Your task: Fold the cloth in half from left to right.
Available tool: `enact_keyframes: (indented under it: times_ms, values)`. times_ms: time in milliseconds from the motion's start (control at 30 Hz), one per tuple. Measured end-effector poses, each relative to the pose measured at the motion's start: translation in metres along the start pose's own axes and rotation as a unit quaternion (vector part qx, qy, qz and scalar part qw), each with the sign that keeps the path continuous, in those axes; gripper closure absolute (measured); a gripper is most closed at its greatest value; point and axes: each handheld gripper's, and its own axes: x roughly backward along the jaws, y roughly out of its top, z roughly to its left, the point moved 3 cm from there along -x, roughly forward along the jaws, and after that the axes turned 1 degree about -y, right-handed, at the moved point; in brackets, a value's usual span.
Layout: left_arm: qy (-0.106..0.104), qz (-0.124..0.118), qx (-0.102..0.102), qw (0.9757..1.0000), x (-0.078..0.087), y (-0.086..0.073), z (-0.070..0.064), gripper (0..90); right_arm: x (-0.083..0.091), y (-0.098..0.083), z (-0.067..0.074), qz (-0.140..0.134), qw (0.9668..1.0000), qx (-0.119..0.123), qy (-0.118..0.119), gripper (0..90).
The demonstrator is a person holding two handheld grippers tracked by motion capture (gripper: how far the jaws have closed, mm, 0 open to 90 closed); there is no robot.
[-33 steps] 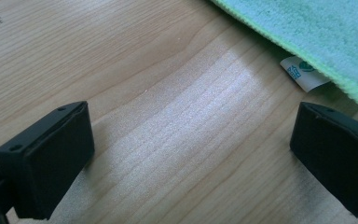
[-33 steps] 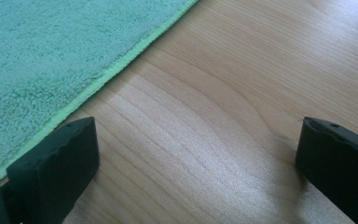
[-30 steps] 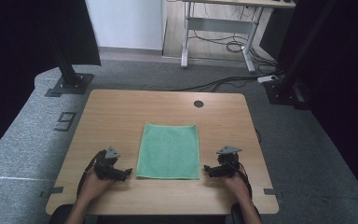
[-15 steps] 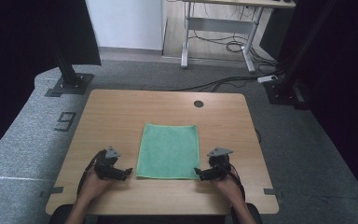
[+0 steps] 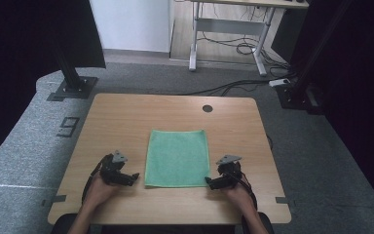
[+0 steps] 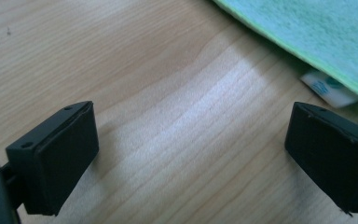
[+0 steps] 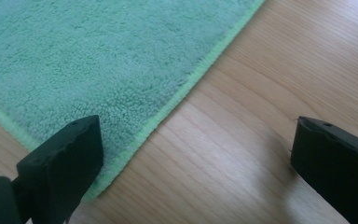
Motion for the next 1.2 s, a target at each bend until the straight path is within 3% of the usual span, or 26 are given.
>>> enact_keyframes:
  times_ms: [300, 533, 700, 1200]
  values:
    - [0.003, -0.018, 0.005, 0.9998, -0.004, 0.02, -0.001, 2.8, 0.005, -0.005, -0.014, 0.003, 0.9997, -0.017, -0.017, 3.8]
    - [0.002, -0.032, 0.009, 0.9995, -0.012, 0.045, 0.002, 4.0, 0.007, -0.007, -0.022, 0.001, 0.9994, -0.024, -0.027, 3.8]
    - [0.003, -0.039, 0.017, 0.9991, -0.023, 0.063, 0.009, 5.9, 0.007, -0.009, -0.026, -0.001, 0.9991, -0.03, -0.028, 3.7]
    - [0.035, -0.043, 0.032, 0.998, -0.058, 0.103, 0.035, 8.2, 0.006, -0.01, -0.03, -0.004, 0.999, -0.04, -0.02, 3.5]
